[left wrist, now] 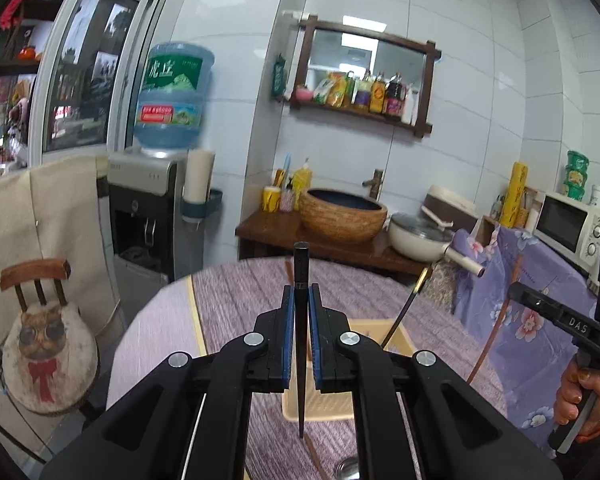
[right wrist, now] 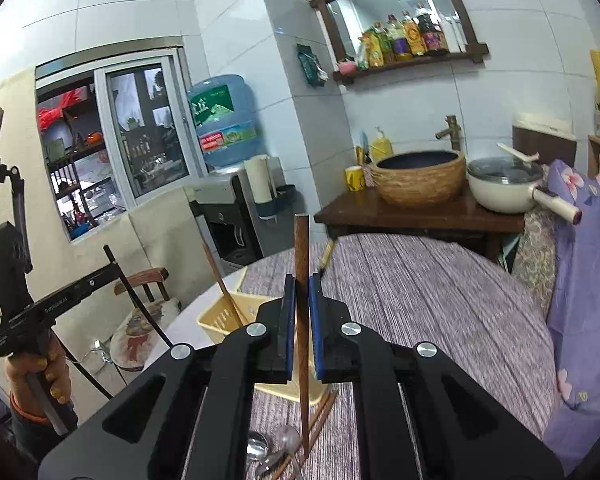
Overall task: Organize utensils
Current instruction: 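Lift both chopsticks and lower them into the utensil holder with both tools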
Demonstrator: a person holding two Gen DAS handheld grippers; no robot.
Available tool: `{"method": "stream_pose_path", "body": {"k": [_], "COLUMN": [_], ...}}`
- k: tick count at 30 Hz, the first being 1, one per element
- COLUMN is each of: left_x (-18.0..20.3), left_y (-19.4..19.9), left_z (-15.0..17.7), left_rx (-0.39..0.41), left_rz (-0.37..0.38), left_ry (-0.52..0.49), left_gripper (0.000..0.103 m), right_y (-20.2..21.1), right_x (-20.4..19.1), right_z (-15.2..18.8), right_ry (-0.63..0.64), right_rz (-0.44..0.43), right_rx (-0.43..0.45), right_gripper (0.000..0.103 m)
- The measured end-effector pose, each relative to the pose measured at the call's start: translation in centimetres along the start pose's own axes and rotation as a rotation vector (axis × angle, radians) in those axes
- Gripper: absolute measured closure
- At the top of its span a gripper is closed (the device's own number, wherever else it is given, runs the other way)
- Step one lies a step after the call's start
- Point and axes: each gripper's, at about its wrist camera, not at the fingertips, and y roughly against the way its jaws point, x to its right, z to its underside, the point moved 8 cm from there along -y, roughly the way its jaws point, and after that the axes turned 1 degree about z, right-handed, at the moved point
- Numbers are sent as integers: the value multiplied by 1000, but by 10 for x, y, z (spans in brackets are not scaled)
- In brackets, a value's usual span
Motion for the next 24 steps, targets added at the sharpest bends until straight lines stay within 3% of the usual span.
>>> {"method": "stream_pose_path", "body": {"k": [8, 11, 14, 24], "left_x": [30, 36, 37, 16], "left_y": [3, -9, -32, -86], "left_z": [-77, -87, -79, 0], "left_rx": [103, 128, 114, -43], "left_rz": [39, 35, 16, -7], "left_ry": [-37, -22, -8, 47], "left_gripper": [95, 95, 95, 95], "right_y": [-3, -17, -34, -95], "right_x": [-35, -45, -48, -25], "right_z": [-89, -100, -92, -18], "right_ry": [18, 48, 78, 16], "right_rz": [-43, -10, 26, 54], "right_rx": [147, 188, 197, 52], "right_gripper": [95, 95, 95, 95]}}
